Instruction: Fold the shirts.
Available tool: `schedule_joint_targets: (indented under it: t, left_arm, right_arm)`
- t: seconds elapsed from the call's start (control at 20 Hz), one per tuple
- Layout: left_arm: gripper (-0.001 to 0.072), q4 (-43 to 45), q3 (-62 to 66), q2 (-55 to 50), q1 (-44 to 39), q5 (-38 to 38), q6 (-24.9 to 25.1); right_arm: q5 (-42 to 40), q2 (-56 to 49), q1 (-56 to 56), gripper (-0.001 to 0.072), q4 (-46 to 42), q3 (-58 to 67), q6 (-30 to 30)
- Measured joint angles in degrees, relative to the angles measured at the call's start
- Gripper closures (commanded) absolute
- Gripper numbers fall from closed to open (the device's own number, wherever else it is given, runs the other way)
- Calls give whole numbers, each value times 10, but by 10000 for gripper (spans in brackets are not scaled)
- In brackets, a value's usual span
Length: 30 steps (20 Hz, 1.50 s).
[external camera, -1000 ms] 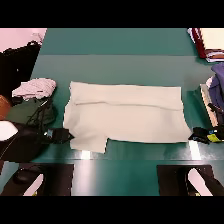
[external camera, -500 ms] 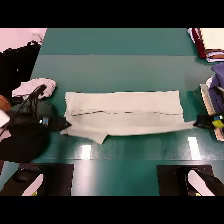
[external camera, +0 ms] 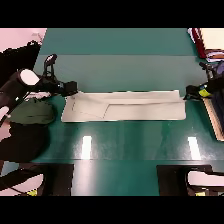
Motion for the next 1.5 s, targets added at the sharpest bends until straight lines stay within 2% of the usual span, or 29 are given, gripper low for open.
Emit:
schedule_joint_targets:
  t: [0.05, 0.1, 0.3, 0.35, 0.4, 0.45, 0.65, 0.9, 0.95, 1.05, 1.1, 1.15, 1.35, 1.5]
  left_arm:
    - [245, 1, 6, -10, 0, 14, 0]
    - [149, 3, 10, -18, 0, 21, 0]
    - [169, 4, 28, -32, 0, 16, 0]
    - [342, 4, 36, -33, 0, 1, 0]
    - [620, 4, 42, -34, 0, -16, 4]
    - [679, 3, 47, -35, 0, -35, 11]
    - [682, -7, 56, -37, 0, -81, 35]
    - [683, -48, 57, -37, 0, -85, 45]
    - [683, -54, 57, -37, -3, -83, 46]
    - [683, -64, 57, -38, -18, -74, 47]
    - [683, -67, 57, -39, -29, -65, 47]
    - [684, -68, 57, -43, -42, -52, 47]
    - [684, -86, 74, -84, -100, -9, 45]
    - [684, -103, 123, -146, -146, 4, 45]
  right_arm:
    - [-3, -23, -5, 284, 19, 22, 0]
    - [-3, -43, -11, 252, 40, 40, -2]
    - [11, -92, -46, 252, 120, 86, -24]
    - [23, -97, -57, 252, 132, 90, -32]
    - [35, -100, -69, 252, 140, 90, -39]
    - [45, -101, -83, 252, 146, 83, -47]
    - [62, -102, -131, 252, 158, 22, -76]
    - [47, -120, -148, 261, 211, -58, -114]
    - [44, -126, -143, 293, 228, -67, -120]
    - [33, -136, -128, 563, 240, -76, -128]
    - [26, -139, -119, 658, 243, -80, -136]
    - [20, -139, -111, 693, 245, -82, -144]
    - [2, -111, -93, 693, 245, -87, -166]
    - [11, -54, -86, 693, 279, -77, -170]
